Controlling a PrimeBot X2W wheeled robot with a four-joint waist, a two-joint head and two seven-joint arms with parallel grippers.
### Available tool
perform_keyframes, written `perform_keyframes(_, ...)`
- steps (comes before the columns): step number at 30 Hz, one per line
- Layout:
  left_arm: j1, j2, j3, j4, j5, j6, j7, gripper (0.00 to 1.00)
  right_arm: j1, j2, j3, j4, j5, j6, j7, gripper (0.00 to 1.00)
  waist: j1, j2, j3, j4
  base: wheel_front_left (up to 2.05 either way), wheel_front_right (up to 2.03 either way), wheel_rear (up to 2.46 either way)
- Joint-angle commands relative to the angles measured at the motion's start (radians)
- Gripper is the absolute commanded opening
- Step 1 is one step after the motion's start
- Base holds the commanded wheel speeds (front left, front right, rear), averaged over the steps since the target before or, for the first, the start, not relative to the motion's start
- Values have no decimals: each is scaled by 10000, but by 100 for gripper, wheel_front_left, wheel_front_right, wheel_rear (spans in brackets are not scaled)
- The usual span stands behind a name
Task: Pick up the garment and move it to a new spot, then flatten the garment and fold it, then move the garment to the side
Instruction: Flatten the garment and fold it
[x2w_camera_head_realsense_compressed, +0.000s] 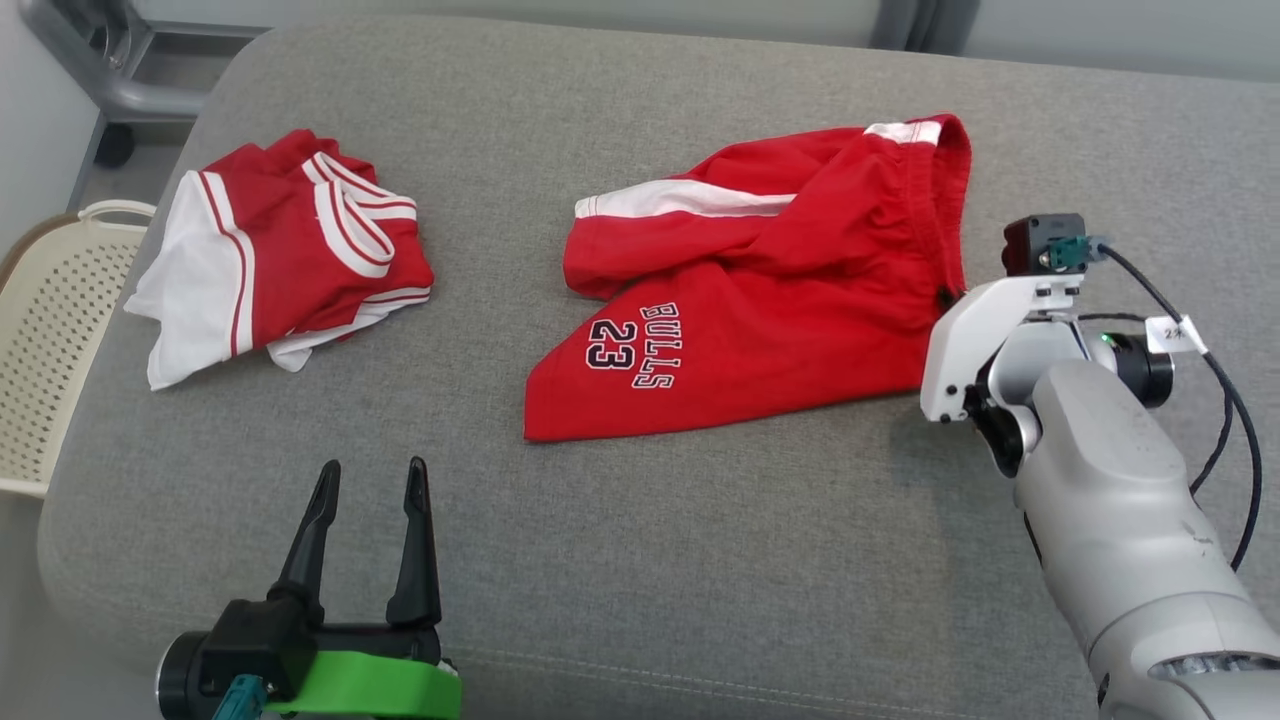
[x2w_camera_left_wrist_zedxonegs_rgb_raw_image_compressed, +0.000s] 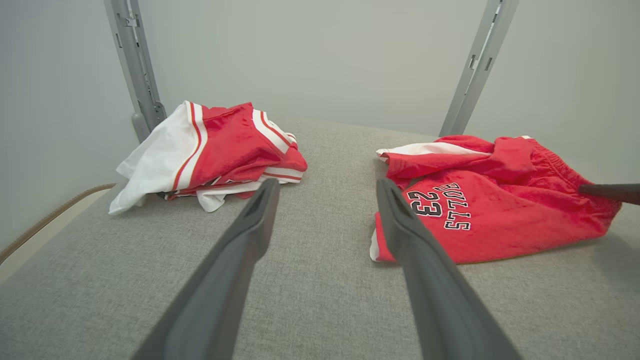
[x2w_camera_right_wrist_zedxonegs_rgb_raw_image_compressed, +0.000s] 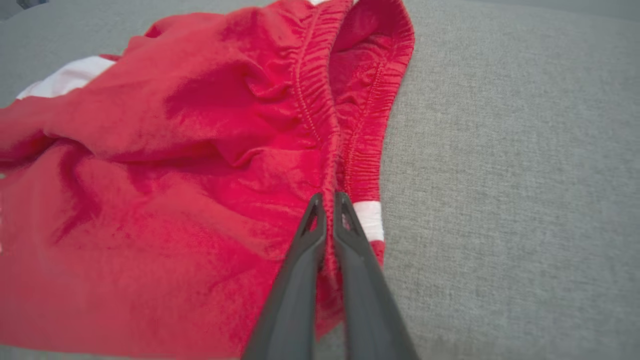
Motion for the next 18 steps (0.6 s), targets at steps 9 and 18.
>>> perform_keyframes(9, 331, 8, 225, 24, 140, 60, -8, 100, 1602, -8, 780, -958, 1014, -3, -455, 0, 0, 0, -541, -625, 0, 0, 0)
perform_keyframes(18, 539, 8, 252, 59, 160, 34, -8, 100, 3578, -101, 814, -2612, 1442, -5, -482, 0, 0, 0, -914, -843, 0, 0, 0)
